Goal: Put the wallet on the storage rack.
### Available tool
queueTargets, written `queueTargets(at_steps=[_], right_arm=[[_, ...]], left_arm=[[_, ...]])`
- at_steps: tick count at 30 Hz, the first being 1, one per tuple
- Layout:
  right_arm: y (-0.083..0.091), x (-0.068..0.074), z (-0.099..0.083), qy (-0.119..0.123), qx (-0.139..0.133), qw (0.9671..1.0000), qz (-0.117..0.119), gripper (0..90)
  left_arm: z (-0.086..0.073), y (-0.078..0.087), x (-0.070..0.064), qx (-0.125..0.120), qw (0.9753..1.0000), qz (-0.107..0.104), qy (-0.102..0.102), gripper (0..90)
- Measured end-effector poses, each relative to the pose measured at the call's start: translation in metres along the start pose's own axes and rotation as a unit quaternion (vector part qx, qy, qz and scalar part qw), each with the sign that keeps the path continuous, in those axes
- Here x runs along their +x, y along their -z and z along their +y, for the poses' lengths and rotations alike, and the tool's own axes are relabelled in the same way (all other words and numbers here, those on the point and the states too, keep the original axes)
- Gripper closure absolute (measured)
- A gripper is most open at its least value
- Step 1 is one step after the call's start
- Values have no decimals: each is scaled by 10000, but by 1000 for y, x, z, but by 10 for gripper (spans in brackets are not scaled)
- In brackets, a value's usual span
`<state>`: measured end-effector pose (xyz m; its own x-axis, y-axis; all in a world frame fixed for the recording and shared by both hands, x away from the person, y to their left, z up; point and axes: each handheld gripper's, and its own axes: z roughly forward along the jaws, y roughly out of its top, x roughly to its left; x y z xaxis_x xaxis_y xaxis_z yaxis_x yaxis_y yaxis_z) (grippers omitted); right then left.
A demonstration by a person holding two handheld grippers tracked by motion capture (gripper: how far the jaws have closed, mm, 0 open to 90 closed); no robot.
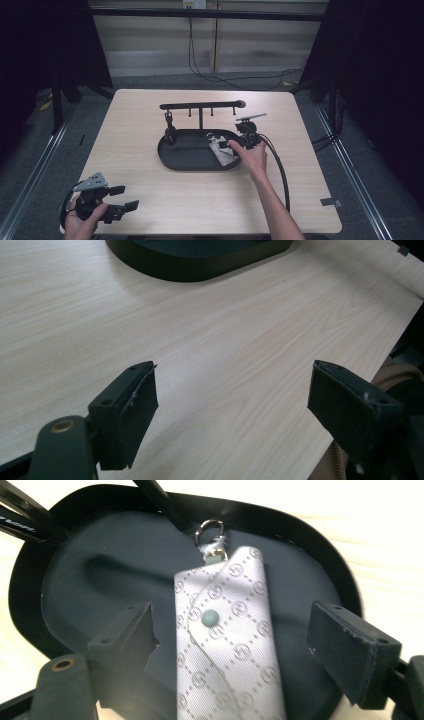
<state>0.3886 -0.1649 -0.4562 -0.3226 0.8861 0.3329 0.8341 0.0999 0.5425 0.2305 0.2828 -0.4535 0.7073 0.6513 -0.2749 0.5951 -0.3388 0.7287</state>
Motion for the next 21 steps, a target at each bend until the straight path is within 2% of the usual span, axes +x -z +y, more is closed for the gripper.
queueTargets(at_steps=[8,11,14,17,21], right_arm=[[19,-10,-9,76,-208,9997,-76,179],[27,-12,-13,35,-278,9996,-99,177],[35,-13,-17,127,-410,9990,-104,180],[40,-18,-23,95,-402,9991,2,171],[50,-25,-31,89,-550,9984,-29,172]], left_arm=[[0,-1,1,21,10000,23,26,197],[-1,-1,1,26,10000,27,35,197],[-1,0,1,14,10000,36,35,197],[-1,0,2,7,10000,47,59,197],[-2,0,2,5,9999,61,84,197]])
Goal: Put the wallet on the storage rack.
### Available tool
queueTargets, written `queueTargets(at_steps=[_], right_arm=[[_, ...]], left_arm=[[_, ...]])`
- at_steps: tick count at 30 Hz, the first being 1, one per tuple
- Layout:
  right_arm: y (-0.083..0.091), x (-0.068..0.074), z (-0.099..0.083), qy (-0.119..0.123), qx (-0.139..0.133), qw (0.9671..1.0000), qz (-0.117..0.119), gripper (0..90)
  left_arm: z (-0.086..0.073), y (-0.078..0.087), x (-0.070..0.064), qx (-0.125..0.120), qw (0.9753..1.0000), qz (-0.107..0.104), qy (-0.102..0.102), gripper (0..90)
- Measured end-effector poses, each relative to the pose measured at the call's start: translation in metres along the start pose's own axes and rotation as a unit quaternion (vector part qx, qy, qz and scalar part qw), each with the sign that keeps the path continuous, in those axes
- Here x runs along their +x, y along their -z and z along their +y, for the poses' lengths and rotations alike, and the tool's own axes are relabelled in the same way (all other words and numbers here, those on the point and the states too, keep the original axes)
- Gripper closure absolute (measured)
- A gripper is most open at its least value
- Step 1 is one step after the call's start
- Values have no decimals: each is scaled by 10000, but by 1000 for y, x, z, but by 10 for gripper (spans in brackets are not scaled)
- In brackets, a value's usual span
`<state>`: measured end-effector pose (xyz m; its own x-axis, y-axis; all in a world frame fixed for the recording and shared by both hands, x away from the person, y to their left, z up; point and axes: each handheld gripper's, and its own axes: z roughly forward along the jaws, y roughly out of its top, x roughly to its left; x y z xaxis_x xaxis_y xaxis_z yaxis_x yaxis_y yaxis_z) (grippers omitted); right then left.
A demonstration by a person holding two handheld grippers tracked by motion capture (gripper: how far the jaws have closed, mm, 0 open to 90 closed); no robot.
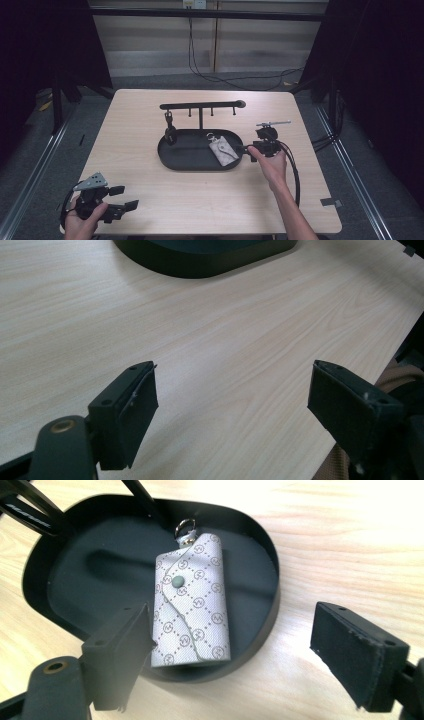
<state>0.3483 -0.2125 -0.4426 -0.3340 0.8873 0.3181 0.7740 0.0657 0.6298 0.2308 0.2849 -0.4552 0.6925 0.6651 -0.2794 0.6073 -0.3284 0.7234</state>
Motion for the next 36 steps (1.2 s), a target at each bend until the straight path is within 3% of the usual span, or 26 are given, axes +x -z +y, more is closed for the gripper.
queueTargets(at_steps=[9,25,36], right_arm=[[27,-7,-13,178,-196,9994,-236,170],[62,-8,-59,353,-368,9982,-316,180],[81,-14,-89,299,-429,9976,-442,181]], left_arm=[[0,2,1,-56,10000,-4,45,197],[-1,2,1,-51,10000,46,29,197],[-1,2,1,12,10000,47,21,197]])
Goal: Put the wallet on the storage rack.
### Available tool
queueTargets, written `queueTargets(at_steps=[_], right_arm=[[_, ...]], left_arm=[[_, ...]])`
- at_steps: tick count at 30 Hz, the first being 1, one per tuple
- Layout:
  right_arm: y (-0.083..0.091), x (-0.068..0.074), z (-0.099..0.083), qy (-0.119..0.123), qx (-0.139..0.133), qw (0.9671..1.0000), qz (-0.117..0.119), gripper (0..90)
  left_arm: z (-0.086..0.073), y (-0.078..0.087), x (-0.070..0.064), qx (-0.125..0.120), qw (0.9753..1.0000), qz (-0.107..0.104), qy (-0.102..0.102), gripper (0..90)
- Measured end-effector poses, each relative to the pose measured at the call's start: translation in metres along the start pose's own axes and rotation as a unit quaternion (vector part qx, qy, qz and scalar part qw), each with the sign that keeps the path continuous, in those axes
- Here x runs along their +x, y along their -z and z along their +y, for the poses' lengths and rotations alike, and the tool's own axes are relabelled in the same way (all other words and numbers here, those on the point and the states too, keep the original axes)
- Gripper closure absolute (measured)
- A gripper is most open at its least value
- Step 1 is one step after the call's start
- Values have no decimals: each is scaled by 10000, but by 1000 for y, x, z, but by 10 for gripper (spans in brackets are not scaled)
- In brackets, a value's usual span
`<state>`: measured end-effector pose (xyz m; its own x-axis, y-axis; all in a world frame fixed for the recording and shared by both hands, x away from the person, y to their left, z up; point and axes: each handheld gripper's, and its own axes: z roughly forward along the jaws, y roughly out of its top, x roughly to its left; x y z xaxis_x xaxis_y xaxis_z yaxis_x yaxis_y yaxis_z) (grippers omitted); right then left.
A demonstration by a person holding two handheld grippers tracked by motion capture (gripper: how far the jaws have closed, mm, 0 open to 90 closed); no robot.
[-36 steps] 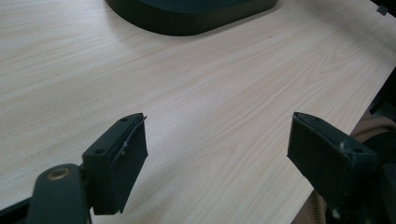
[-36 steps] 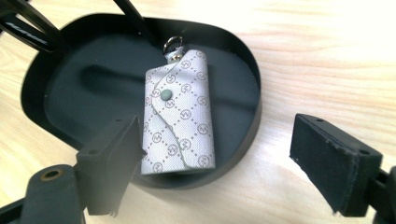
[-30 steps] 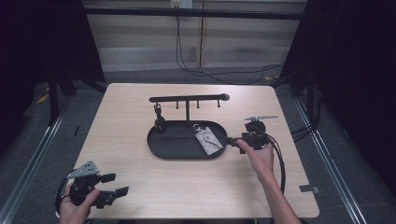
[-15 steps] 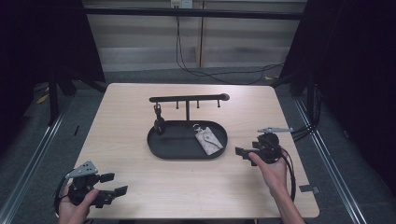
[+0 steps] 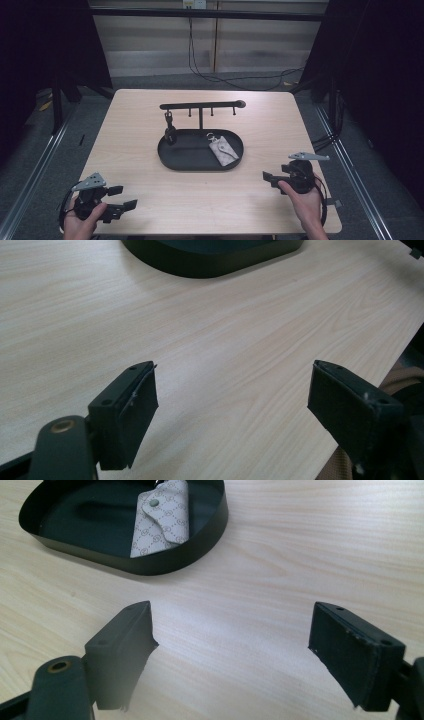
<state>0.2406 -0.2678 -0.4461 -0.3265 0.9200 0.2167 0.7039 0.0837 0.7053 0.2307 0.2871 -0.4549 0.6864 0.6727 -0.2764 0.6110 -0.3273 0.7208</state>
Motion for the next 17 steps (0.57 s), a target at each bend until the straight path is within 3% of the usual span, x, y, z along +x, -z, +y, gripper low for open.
queueTargets(at_steps=[5,8,10,17], right_arm=[[4,0,-14,-9,35,10000,-15,182],[8,2,-25,-7,72,9999,-124,193],[10,3,-31,18,-31,9998,-187,198],[9,-2,-39,-166,89,9998,-112,187]], left_arm=[[-1,-1,1,-35,10000,30,42,197],[-1,-5,-1,95,9999,-9,-34,197],[-1,-5,-2,90,10000,-4,-23,197],[0,-2,-1,-58,10000,-15,-13,197]])
